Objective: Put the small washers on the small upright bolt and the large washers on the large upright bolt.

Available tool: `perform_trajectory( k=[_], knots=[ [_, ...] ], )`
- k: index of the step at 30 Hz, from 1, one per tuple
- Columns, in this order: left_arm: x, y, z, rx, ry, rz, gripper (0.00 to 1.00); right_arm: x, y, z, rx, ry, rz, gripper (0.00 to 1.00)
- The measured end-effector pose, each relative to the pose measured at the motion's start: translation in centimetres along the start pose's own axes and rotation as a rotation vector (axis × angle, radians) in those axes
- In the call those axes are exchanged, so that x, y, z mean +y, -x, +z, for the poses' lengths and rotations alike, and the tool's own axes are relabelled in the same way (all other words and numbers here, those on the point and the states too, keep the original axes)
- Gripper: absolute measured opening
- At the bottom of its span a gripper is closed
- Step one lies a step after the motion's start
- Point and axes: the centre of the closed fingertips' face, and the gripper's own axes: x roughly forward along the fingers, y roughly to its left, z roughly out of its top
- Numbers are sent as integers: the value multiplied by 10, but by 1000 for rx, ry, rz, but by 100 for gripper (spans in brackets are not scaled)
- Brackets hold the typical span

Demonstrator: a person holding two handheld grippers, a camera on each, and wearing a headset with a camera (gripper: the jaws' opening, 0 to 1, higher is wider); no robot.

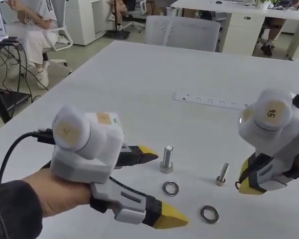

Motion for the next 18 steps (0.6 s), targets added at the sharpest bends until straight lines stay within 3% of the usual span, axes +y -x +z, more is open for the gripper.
perform_trajectory(
  k=[18],
  knots=[
    [3,1,-1,-1,10,11,82,-25,8,12,-2,24,-30,13]
  ],
)
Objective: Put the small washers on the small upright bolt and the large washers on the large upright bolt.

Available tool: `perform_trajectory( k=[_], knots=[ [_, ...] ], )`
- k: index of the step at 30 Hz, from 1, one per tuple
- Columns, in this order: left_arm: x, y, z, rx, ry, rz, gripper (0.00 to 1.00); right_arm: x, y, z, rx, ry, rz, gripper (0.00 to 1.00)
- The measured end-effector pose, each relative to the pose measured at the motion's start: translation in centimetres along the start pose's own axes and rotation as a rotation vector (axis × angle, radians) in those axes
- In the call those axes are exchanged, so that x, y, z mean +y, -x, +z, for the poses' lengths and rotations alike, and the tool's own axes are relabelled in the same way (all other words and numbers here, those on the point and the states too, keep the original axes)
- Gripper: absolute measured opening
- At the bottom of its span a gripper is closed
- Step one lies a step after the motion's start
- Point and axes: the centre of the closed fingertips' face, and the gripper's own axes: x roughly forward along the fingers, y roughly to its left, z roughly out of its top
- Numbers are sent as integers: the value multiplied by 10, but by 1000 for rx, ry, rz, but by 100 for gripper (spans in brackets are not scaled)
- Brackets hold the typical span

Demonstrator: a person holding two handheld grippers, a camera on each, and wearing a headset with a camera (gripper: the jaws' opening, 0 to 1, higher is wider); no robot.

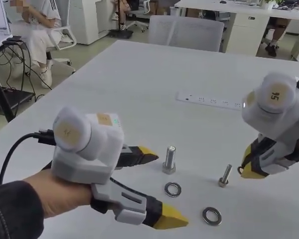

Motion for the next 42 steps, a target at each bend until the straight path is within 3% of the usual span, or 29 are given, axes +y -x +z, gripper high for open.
perform_trajectory(
  k=[12,42],
  knots=[
    [1,0,-1,-4,6,2,82,-15,-5,10,11,30,5,13],
    [5,2,-5,-6,16,7,81,-14,-24,11,54,52,56,13]
  ],
)
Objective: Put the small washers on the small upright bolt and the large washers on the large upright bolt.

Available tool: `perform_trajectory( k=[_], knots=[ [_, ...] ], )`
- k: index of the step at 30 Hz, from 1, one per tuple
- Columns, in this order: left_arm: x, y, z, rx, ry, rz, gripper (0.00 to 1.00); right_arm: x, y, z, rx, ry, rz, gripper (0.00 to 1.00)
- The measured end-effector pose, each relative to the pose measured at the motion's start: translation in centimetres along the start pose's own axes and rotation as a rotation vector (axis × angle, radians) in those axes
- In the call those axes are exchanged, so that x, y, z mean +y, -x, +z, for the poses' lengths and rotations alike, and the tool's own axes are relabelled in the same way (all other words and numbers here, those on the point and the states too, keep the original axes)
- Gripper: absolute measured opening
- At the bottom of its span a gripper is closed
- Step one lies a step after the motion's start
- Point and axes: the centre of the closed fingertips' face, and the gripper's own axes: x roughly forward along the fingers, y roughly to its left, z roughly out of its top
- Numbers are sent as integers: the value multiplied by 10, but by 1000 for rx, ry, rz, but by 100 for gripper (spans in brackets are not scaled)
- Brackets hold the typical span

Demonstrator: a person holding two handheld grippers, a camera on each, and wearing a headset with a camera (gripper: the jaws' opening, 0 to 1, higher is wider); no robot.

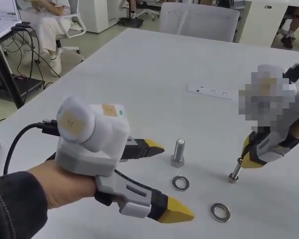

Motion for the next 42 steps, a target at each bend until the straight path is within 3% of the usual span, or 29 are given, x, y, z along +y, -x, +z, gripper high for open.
perform_trajectory(
  k=[42],
  knots=[
    [1,-1,-6,8,13,-3,81,3,-48,-9,36,-14,55,14]
  ],
)
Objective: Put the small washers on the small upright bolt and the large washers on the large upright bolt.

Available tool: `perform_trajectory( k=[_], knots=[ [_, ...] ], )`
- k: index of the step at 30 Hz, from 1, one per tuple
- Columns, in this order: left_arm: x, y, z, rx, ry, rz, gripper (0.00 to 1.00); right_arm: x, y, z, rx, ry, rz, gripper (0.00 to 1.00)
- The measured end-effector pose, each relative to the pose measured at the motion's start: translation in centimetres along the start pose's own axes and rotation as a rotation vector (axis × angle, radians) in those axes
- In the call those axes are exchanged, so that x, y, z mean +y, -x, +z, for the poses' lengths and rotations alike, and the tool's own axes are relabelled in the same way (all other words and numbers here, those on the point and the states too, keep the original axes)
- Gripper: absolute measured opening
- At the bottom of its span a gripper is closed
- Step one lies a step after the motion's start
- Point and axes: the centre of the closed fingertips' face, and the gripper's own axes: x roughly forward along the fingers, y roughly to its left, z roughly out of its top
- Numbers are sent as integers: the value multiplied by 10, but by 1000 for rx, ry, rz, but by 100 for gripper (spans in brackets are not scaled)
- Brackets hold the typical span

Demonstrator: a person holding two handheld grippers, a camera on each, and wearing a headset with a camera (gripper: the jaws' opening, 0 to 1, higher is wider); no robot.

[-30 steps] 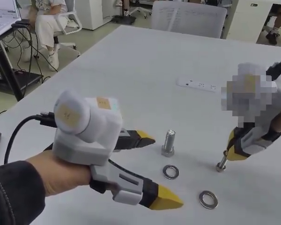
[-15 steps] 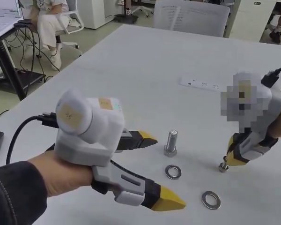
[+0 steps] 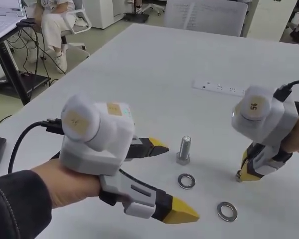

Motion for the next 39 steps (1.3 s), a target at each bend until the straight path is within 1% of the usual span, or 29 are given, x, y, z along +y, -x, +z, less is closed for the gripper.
perform_trajectory(
  k=[10,15,23,34,39],
  knots=[
    [0,-1,-2,1,2,-1,81,0,-1,2,-6,-6,1,14],
    [1,0,-2,0,2,0,81,1,-2,1,3,-4,-1,16],
    [1,-1,-2,-1,2,0,81,1,-1,0,-4,-9,-4,18],
    [-1,-1,0,-2,-2,-2,81,1,5,-11,-17,-46,-17,23],
    [-1,-1,0,-3,-3,-3,81,4,6,-18,-16,-59,-18,23]
  ],
)
